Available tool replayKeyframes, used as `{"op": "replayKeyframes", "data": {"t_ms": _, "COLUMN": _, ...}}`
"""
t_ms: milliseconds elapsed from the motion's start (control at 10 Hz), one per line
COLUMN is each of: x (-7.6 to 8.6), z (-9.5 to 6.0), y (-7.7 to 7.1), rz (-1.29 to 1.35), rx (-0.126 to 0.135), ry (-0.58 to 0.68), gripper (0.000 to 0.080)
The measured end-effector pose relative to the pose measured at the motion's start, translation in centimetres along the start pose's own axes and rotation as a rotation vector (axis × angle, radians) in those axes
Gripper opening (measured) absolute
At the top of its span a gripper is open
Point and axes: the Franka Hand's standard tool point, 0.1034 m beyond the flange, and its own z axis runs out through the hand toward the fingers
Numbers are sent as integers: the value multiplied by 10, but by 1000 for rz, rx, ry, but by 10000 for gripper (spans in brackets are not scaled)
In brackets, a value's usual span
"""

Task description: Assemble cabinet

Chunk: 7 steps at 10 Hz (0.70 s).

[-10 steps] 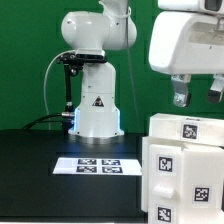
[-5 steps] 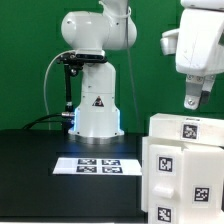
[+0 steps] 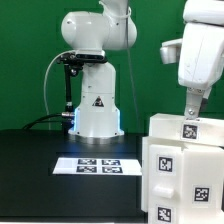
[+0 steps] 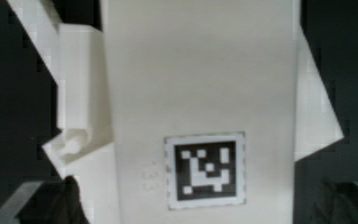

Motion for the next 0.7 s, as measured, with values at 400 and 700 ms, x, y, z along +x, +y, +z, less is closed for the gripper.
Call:
{"op": "replayKeyframes", "data": {"t_ms": 400, "x": 1, "z": 10, "y": -4, "rz": 24, "rx": 2, "ry": -2, "gripper": 648}}
{"op": "replayKeyframes", "data": {"t_ms": 700, "x": -3, "z": 14, "y": -2, "rz": 37, "rx": 5, "ry": -4, "gripper": 648}}
